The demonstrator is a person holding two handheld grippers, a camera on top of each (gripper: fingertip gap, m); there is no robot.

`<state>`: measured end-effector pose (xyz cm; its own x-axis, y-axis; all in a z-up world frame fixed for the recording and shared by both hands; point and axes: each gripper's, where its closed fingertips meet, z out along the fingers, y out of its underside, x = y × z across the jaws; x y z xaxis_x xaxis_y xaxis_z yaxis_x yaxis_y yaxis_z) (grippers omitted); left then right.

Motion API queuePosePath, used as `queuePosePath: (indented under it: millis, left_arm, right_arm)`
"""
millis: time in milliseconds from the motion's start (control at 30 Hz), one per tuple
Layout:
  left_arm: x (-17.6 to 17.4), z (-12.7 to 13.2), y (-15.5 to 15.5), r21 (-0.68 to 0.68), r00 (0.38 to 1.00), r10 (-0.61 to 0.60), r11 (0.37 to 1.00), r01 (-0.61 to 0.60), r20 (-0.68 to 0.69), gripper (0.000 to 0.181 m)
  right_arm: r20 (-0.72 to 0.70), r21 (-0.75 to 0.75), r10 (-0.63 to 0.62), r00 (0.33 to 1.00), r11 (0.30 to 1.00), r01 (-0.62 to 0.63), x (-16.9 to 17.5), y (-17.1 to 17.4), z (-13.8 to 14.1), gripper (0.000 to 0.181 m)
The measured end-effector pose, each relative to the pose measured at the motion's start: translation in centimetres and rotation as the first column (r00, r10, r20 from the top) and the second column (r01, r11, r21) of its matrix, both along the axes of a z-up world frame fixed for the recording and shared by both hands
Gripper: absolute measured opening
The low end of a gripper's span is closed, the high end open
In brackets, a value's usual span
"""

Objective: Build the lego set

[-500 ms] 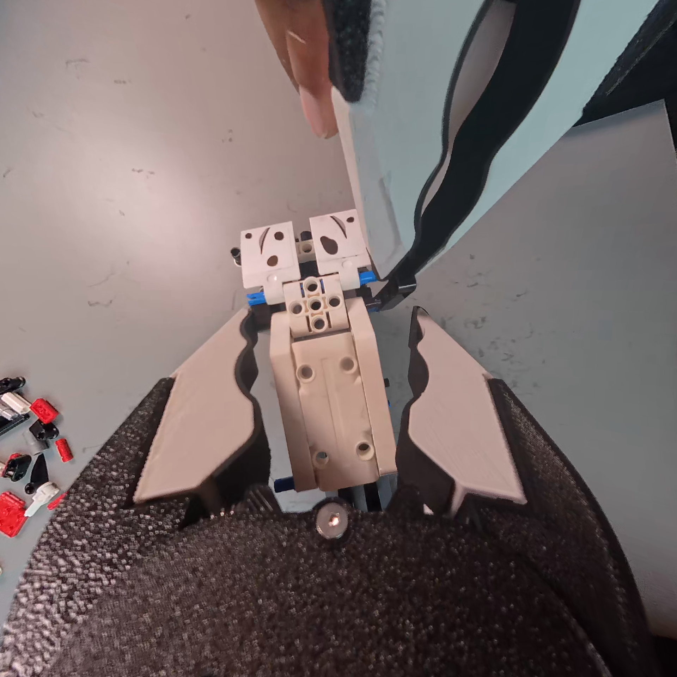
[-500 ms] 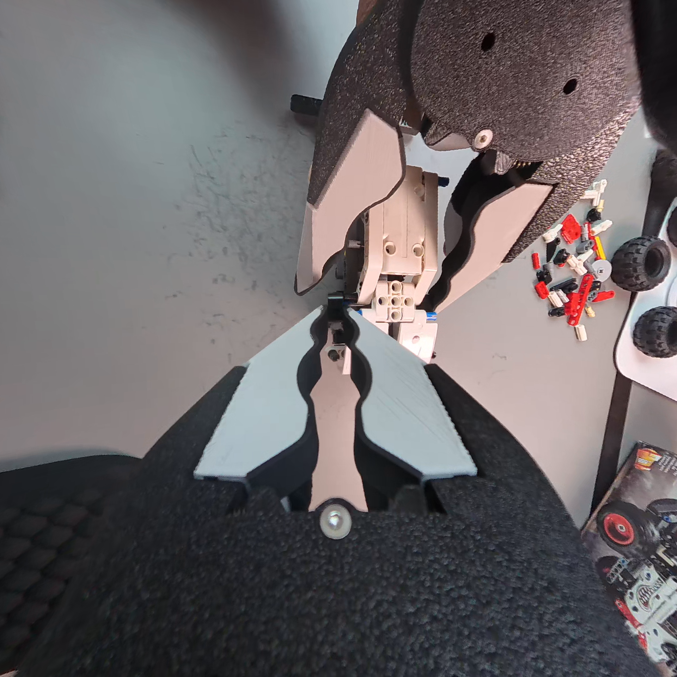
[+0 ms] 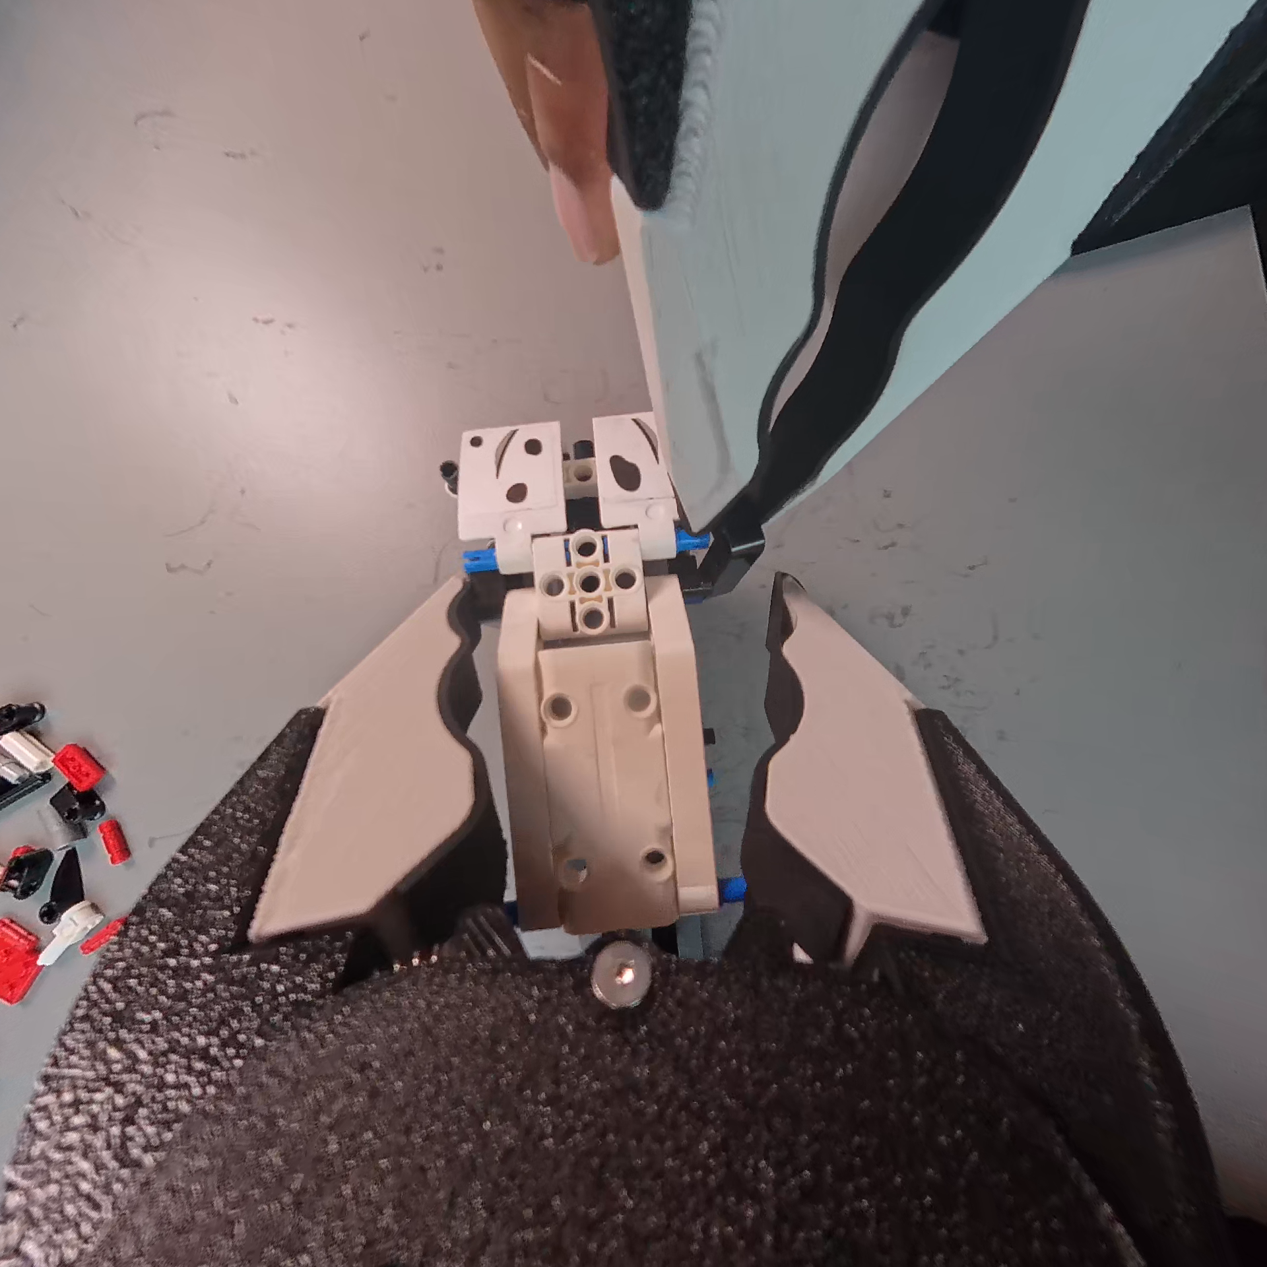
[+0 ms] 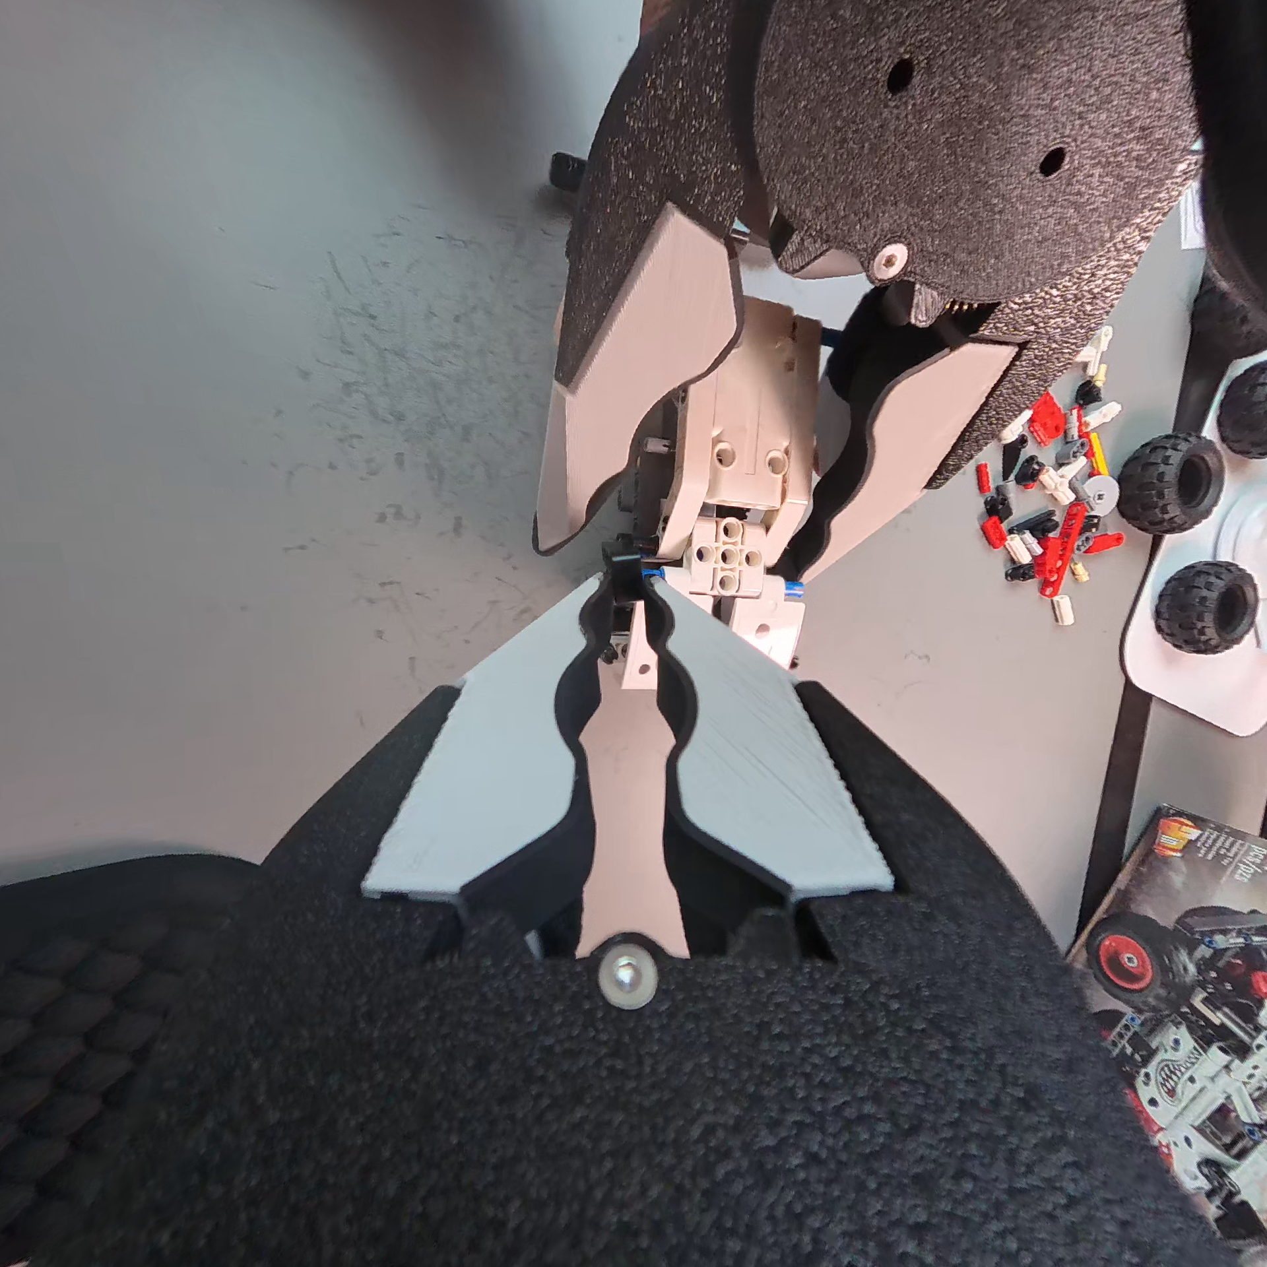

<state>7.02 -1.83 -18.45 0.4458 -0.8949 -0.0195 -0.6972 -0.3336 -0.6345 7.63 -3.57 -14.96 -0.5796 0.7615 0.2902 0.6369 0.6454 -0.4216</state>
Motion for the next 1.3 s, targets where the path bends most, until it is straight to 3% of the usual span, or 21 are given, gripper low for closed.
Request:
queuePosePath:
  millis: [400,533,700,800,1300]
  left_arm:
    - [-1.3,1.1,-0.5,0.037,0.999,-0.045,0.998,0.046,-0.017,0.086]
    - [-2.4,-0.1,-0.6,0.013,0.996,-0.045,0.999,0.046,-0.082,0.086]
    - [-2.4,-0.7,-0.5,-0.019,0.996,-0.022,1.000,0.021,-0.085,0.062]
    - [-2.3,-0.6,-0.5,-0.050,0.998,-0.002,0.999,-0.001,-0.059,0.061]
    - [-2.0,-0.9,-0.6,-0.165,0.998,0.063,0.984,-0.064,-0.008,0.061]
  right_arm:
    - [0.025,-0.022,0.005,1.000,1.000,-0.004,0.3,-0.6,0.0,0.007]
    - [0.042,-0.015,0.012,0.999,1.000,-0.011,0.4,-0.6,0.0,0.007]
    - [0.077,-0.034,0.045,0.996,0.999,-0.043,1.1,-1.2,0.0,0.007]
    - [0.100,-0.046,0.048,0.994,0.998,-0.043,1.4,-1.6,-0.3,0.007]
    - [0.113,0.119,-0.126,0.986,0.987,0.113,0.9,-0.4,-1.3,0.007]
